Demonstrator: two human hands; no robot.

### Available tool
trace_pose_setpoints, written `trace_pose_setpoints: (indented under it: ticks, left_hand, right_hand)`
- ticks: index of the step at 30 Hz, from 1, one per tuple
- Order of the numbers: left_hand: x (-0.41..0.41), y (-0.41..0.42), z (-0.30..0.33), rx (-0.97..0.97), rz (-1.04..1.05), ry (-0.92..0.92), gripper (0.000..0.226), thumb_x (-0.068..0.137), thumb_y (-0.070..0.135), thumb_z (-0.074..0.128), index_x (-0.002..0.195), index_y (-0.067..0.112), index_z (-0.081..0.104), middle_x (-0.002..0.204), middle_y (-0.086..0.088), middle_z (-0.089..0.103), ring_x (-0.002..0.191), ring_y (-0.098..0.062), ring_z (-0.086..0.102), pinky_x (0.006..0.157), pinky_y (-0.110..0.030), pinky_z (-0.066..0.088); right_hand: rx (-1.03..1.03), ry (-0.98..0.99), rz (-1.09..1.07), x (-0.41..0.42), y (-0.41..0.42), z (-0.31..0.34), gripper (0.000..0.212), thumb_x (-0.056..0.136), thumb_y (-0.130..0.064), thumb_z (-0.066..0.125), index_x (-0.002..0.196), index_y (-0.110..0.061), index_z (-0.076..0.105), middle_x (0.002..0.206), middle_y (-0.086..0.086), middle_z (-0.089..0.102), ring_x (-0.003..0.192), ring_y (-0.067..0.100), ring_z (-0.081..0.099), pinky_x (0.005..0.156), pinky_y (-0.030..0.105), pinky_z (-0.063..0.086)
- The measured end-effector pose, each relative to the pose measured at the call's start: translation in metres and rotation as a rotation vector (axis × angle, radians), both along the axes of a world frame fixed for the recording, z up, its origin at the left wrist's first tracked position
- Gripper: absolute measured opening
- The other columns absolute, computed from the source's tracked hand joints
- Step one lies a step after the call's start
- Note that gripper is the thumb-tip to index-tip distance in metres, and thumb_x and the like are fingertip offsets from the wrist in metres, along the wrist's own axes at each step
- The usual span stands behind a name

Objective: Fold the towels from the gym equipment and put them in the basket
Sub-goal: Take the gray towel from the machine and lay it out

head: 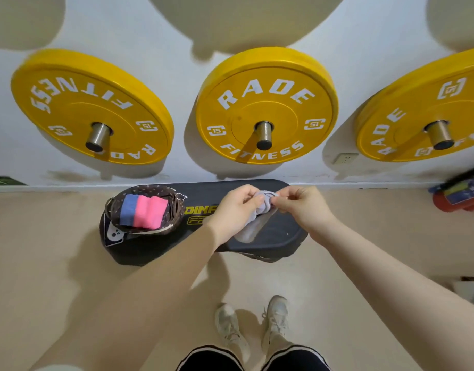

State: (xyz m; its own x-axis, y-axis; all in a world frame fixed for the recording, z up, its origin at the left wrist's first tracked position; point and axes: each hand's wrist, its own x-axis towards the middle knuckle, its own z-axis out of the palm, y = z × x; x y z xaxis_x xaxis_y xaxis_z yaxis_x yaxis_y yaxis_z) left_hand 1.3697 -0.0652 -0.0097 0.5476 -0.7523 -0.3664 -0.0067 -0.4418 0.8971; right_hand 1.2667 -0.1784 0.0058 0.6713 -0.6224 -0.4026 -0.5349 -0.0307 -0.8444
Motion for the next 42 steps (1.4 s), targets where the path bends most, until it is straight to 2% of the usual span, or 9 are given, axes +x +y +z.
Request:
trace_pose_setpoints:
  ticks: [4, 10, 12, 17, 22, 25, 28, 35, 42]
  left_hand:
    - [0.006, -0.018, 0.007, 0.036, -0.059, -0.137, 0.016, 0.099, 0.02, 0.039, 0.087, 0.019, 0.05, 0.072, 0.003, 0.05, 0.068, -0.014, 0.047, 0.057, -0.019, 0.038]
    - [0.024, -0.025, 0.005, 0.231, -0.118, -0.686, 0.027, 0.093, 0.015, 0.047, 0.12, 0.013, 0.05, 0.11, -0.011, 0.06, 0.098, -0.032, 0.055, 0.08, -0.04, 0.046]
    - [0.026, -0.024, -0.01, 0.305, -0.058, -0.671, 0.03, 0.091, 0.008, 0.043, 0.12, 0.01, 0.049, 0.117, -0.013, 0.057, 0.102, -0.036, 0.053, 0.084, -0.042, 0.044]
    - [0.022, -0.022, -0.071, 0.216, 0.231, -0.642, 0.033, 0.086, 0.02, 0.032, 0.096, 0.0, 0.056, 0.08, -0.022, 0.059, 0.079, -0.039, 0.055, 0.067, -0.04, 0.04]
    - [0.016, -0.035, -0.117, 0.453, 0.267, -0.704, 0.021, 0.096, 0.01, 0.035, 0.107, 0.005, 0.053, 0.102, -0.018, 0.063, 0.097, -0.037, 0.056, 0.074, -0.038, 0.038]
    - [0.023, -0.045, -0.136, 0.468, 0.278, -0.701, 0.031, 0.096, 0.004, 0.033, 0.119, 0.007, 0.053, 0.11, -0.017, 0.061, 0.103, -0.035, 0.056, 0.08, -0.038, 0.04]
    - [0.032, -0.034, -0.16, 0.534, 0.166, -0.657, 0.028, 0.092, 0.004, 0.041, 0.114, 0.005, 0.058, 0.111, -0.018, 0.063, 0.102, -0.035, 0.054, 0.084, -0.04, 0.041]
    - [0.03, 0.003, -0.172, 0.549, 0.147, -0.468, 0.027, 0.086, -0.005, 0.037, 0.092, 0.0, 0.063, 0.099, -0.02, 0.064, 0.089, -0.031, 0.054, 0.074, -0.031, 0.037]
    - [0.054, 0.01, -0.173, 0.478, 0.073, -0.472, 0.012, 0.09, 0.012, 0.049, 0.084, 0.006, 0.058, 0.074, -0.003, 0.053, 0.074, -0.021, 0.049, 0.069, -0.028, 0.034]
  right_hand:
    - [-0.276, 0.082, 0.092, 0.014, -0.011, -0.007, 0.017, 0.092, -0.019, 0.05, 0.08, -0.009, 0.056, 0.064, -0.002, 0.052, 0.06, 0.013, 0.044, 0.054, 0.026, 0.033]
    - [-0.393, 0.016, 0.062, 0.02, -0.032, -0.018, 0.013, 0.095, -0.021, 0.047, 0.086, -0.014, 0.051, 0.07, -0.005, 0.051, 0.072, 0.016, 0.047, 0.054, 0.026, 0.031]
    - [-0.426, 0.006, 0.097, 0.017, -0.04, -0.025, 0.012, 0.095, -0.021, 0.048, 0.087, -0.012, 0.052, 0.071, -0.001, 0.053, 0.073, 0.019, 0.047, 0.057, 0.026, 0.026]
    - [-0.59, 0.09, 0.435, 0.008, -0.071, -0.065, 0.022, 0.086, -0.018, 0.064, 0.098, 0.001, 0.062, 0.082, 0.016, 0.058, 0.077, 0.026, 0.05, 0.062, 0.024, 0.024]
    - [-0.703, 0.325, 0.513, -0.001, -0.093, -0.124, 0.02, 0.089, 0.0, 0.044, 0.104, 0.003, 0.056, 0.107, 0.019, 0.045, 0.086, 0.032, 0.045, 0.071, 0.029, 0.032]
    - [-0.756, 0.362, 0.453, -0.003, -0.099, -0.151, 0.019, 0.088, 0.001, 0.045, 0.103, 0.001, 0.057, 0.112, 0.02, 0.045, 0.094, 0.036, 0.05, 0.076, 0.033, 0.039]
    - [-0.783, 0.483, 0.486, -0.008, -0.109, -0.169, 0.024, 0.08, 0.005, 0.05, 0.1, 0.002, 0.062, 0.107, 0.022, 0.052, 0.099, 0.037, 0.048, 0.075, 0.03, 0.032]
    - [-0.328, 0.45, 0.426, -0.032, -0.116, -0.183, 0.035, 0.079, 0.012, 0.034, 0.092, -0.003, 0.064, 0.088, 0.011, 0.056, 0.08, 0.028, 0.047, 0.062, 0.025, 0.031]
    - [-0.312, 0.426, 0.322, -0.012, -0.135, -0.196, 0.026, 0.088, 0.001, 0.04, 0.105, -0.005, 0.059, 0.108, 0.014, 0.062, 0.088, 0.025, 0.048, 0.072, 0.025, 0.033]
